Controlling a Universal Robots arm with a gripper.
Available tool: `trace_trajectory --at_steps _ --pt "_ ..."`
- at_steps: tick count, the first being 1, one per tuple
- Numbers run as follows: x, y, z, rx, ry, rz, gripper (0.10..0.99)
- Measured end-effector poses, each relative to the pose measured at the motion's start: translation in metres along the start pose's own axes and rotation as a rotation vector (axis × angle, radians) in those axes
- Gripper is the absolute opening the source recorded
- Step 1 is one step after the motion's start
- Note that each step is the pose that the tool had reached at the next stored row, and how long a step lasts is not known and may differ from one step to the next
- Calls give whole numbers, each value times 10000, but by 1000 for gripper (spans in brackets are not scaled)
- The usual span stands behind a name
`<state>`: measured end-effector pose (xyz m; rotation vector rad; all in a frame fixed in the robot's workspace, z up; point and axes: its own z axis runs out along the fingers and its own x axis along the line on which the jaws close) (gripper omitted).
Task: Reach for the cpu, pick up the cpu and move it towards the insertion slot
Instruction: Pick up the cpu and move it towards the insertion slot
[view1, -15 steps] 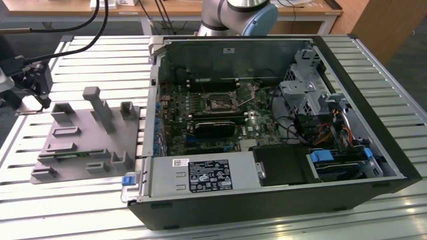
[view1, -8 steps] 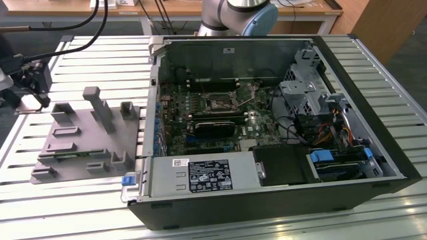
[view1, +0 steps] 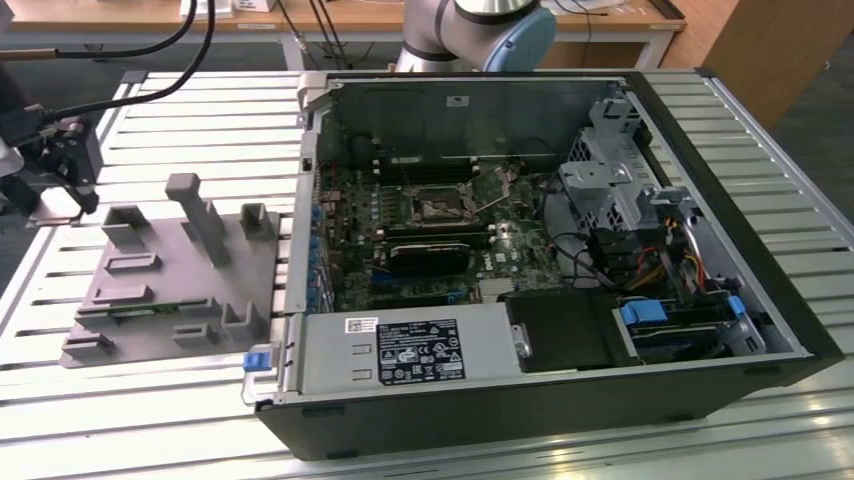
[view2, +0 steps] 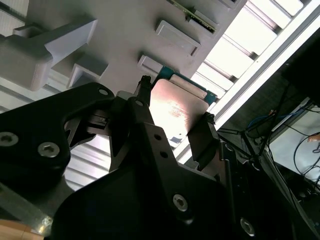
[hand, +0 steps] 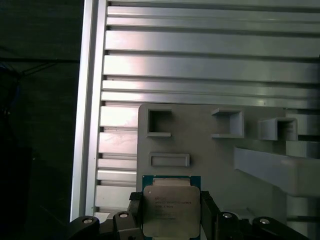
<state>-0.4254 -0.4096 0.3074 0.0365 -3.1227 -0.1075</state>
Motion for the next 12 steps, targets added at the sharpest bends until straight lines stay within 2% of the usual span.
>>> trace_trajectory --at_steps 6,12 --pt "0 2 -23 0 -1 -1 545" --pt "1 6 -89 0 0 -1 545"
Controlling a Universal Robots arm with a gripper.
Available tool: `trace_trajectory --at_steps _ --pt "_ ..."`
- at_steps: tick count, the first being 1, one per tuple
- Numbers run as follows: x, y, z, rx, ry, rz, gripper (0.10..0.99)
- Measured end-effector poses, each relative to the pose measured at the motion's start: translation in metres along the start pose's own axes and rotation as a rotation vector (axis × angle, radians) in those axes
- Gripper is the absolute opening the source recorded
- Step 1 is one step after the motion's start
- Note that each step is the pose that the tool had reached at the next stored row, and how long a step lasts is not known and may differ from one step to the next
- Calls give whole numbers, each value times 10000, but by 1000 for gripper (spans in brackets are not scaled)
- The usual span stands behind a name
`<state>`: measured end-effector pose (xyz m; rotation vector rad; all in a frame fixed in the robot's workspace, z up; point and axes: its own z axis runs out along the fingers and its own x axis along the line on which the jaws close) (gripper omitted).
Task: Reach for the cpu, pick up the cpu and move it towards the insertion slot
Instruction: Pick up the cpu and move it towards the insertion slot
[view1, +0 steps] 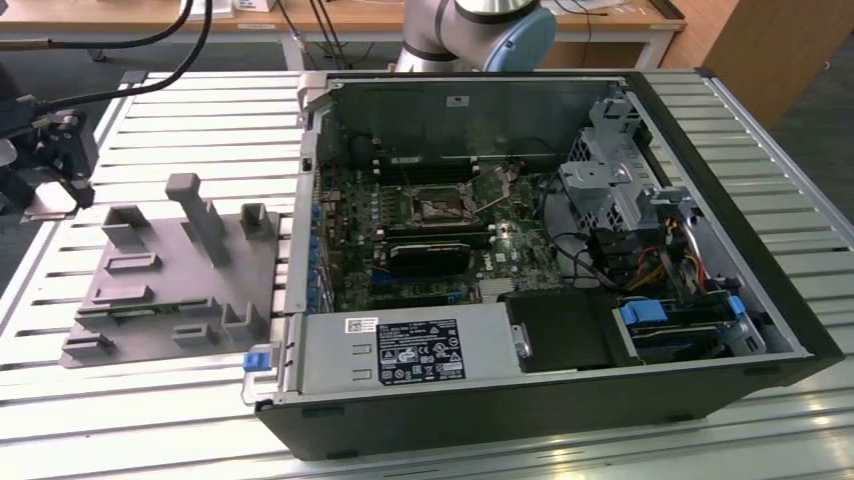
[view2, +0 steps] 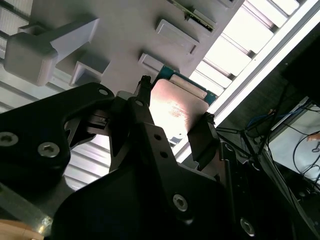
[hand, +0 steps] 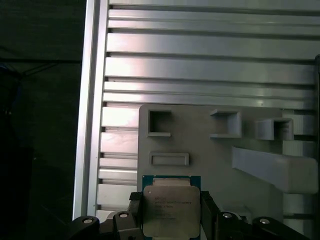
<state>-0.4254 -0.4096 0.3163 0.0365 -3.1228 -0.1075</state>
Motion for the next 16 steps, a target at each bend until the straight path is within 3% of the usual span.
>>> trace_trajectory --at_steps 16 --pt "5 21 -296 -1 -1 0 545"
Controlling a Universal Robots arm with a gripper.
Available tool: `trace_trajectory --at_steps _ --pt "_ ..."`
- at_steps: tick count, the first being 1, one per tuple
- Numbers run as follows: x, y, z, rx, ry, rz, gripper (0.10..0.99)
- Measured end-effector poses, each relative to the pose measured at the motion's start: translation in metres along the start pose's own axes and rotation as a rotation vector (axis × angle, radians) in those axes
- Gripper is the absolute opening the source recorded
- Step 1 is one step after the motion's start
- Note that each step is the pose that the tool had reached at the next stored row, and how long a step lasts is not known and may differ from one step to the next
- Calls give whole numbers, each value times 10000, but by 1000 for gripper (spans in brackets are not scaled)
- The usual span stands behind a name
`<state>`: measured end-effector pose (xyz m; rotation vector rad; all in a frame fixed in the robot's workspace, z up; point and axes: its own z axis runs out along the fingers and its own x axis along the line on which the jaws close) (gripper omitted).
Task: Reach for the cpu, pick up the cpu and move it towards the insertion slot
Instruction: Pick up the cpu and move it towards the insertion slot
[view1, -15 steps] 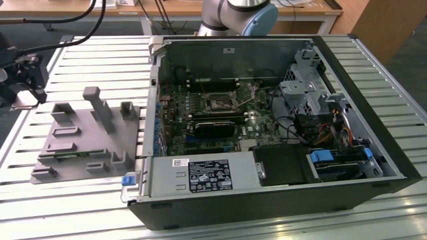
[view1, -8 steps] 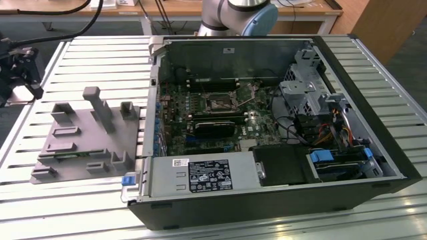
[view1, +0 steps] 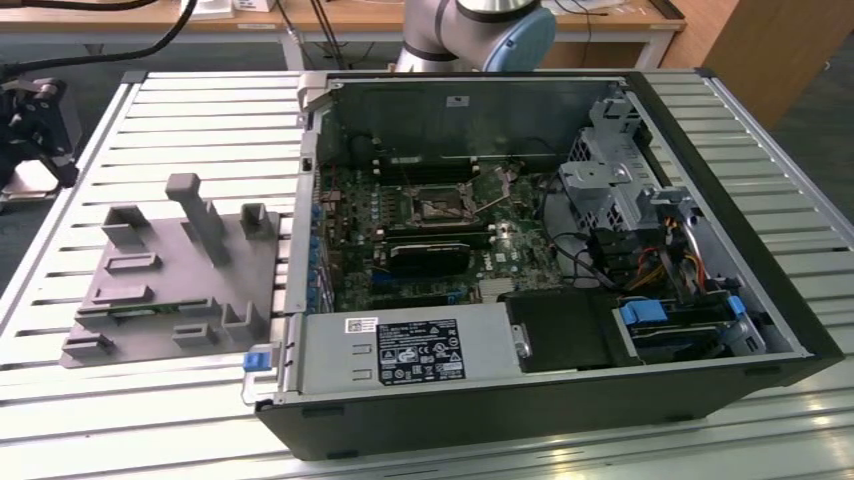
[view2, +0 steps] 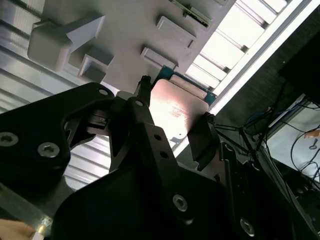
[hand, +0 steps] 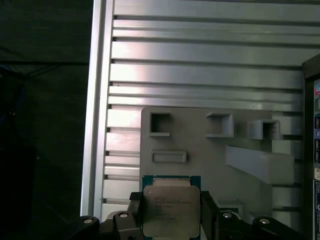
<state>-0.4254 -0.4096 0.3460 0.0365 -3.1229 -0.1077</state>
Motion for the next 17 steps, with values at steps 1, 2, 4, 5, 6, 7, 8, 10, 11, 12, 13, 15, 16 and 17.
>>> trace_trajectory --at_steps 1,2,4,5,6,7,8,10,11,12,13,15,16,17 --pt "0 1 -21 0 0 0 545" --pt "1 3 -45 0 0 0 545" --pt "2 7 -101 1 1 0 545" --pt "2 9 -132 1 0 0 545" --pt "3 11 -163 0 0 1 545" --pt "3 13 -193 0 0 0 545" --pt "3 16 -220 0 0 0 545" --pt "4 20 -271 0 0 -1 545" --pt "5 23 -297 1 0 0 545" --pt "5 25 -322 1 1 0 545" --pt "5 28 -347 1 1 0 545" --pt "6 31 -393 0 0 0 545" --pt "7 33 -417 0 0 0 545" --pt "7 35 -443 1 1 0 545"
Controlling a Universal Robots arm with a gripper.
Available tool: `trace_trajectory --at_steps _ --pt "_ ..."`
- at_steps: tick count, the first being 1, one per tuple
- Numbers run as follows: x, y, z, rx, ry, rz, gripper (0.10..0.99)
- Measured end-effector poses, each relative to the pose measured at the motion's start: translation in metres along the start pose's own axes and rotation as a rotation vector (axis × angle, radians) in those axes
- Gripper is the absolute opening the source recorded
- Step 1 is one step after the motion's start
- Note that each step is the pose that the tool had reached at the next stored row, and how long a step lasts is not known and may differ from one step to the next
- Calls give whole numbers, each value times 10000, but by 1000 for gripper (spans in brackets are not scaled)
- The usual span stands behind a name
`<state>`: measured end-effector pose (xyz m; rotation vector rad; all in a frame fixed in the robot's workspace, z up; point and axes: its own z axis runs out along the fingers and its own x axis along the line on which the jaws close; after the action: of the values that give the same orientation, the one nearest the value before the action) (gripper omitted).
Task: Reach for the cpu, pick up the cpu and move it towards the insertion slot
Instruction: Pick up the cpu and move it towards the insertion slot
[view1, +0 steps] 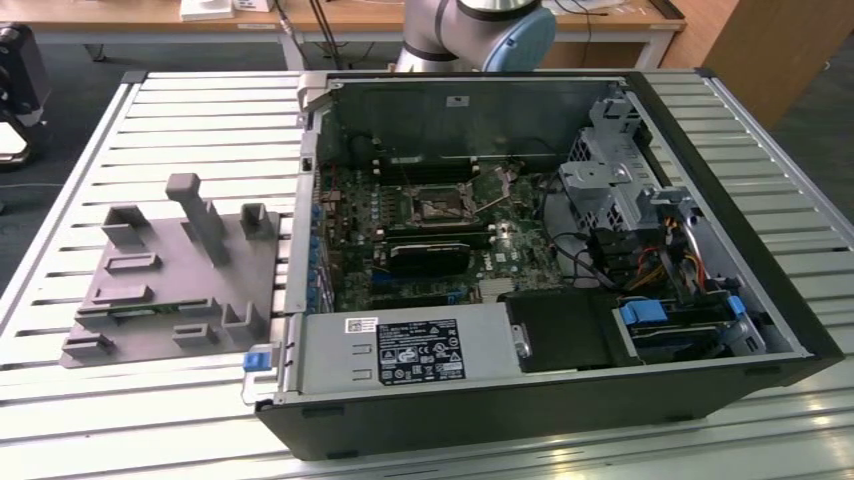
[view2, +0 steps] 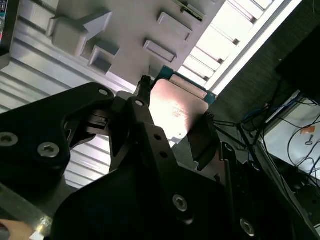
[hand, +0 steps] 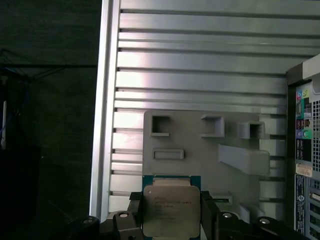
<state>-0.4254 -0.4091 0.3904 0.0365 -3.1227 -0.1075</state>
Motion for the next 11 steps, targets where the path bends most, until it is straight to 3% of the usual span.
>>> trace_trajectory --at_steps 11 --pt "5 25 -306 -1 -1 0 545"
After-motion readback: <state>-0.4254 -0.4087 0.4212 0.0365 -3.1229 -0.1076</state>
